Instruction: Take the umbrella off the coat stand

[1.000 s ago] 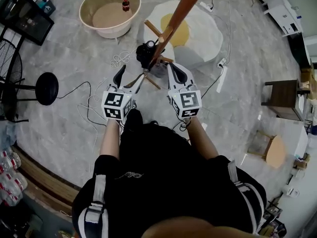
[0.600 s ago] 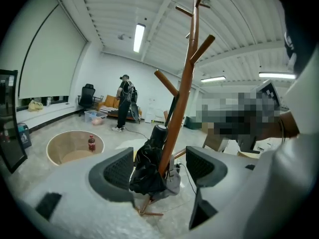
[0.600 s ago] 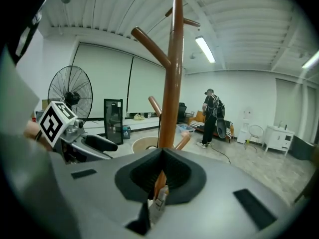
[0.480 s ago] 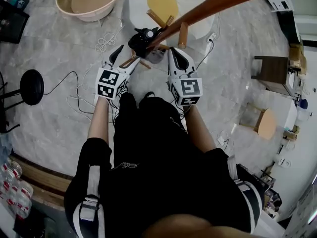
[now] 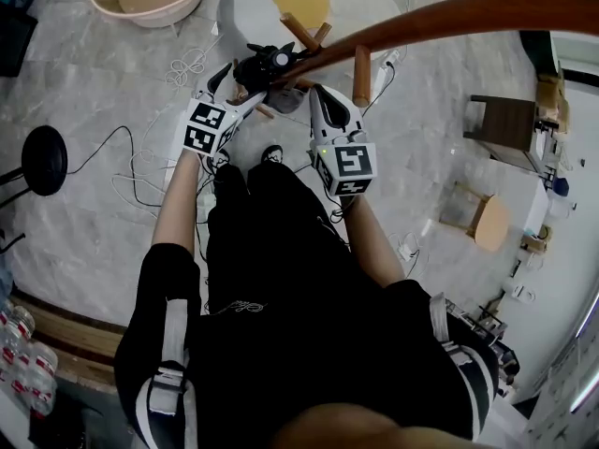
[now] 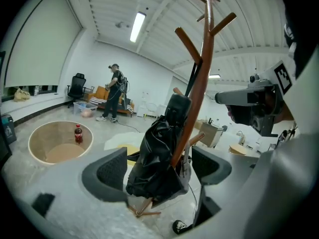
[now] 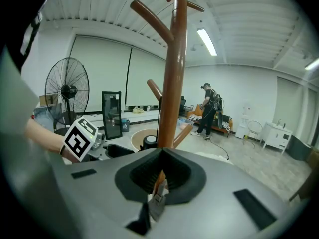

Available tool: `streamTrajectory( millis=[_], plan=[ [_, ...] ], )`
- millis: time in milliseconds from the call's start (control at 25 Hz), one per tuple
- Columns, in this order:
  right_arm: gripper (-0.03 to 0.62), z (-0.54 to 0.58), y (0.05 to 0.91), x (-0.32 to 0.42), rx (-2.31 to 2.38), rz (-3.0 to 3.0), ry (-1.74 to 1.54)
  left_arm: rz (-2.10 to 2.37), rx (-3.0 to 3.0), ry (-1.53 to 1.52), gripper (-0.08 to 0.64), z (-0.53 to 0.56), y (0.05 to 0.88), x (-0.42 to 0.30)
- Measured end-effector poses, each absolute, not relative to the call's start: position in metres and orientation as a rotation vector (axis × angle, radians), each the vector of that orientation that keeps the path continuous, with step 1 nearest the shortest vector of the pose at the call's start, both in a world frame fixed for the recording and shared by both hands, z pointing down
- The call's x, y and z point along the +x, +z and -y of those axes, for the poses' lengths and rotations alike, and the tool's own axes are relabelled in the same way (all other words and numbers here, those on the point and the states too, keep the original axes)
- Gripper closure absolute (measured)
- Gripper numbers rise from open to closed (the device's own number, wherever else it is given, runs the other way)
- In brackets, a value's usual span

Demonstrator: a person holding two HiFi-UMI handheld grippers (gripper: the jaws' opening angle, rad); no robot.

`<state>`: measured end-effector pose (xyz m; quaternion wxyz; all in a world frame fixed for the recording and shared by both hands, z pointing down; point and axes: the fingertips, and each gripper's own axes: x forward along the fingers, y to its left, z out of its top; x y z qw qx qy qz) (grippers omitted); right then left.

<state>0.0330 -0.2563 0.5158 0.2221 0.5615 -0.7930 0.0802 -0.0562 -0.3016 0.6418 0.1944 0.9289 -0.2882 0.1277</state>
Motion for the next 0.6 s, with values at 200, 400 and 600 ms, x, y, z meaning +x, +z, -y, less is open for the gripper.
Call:
streamTrajectory(
  millis=[200, 400, 600],
  plan=[
    [0.586, 0.259, 0.517, 0.036, 1.572, 2.174, 0.229, 0.680, 2.659, 0.399, 0.111, 0.308, 0.654, -0.037],
    [0.586, 0.260, 0.523, 0.039, 1.562, 2.151, 0.243, 0.558, 2.648, 0.302, 0.100, 0.323, 0.651, -0.025],
    [0.586, 0.261, 0.524, 0.042, 1.587, 2.133, 0.259, 0.344, 2.705, 0.353, 0.087, 0.320, 0.653, -0.009]
  ],
)
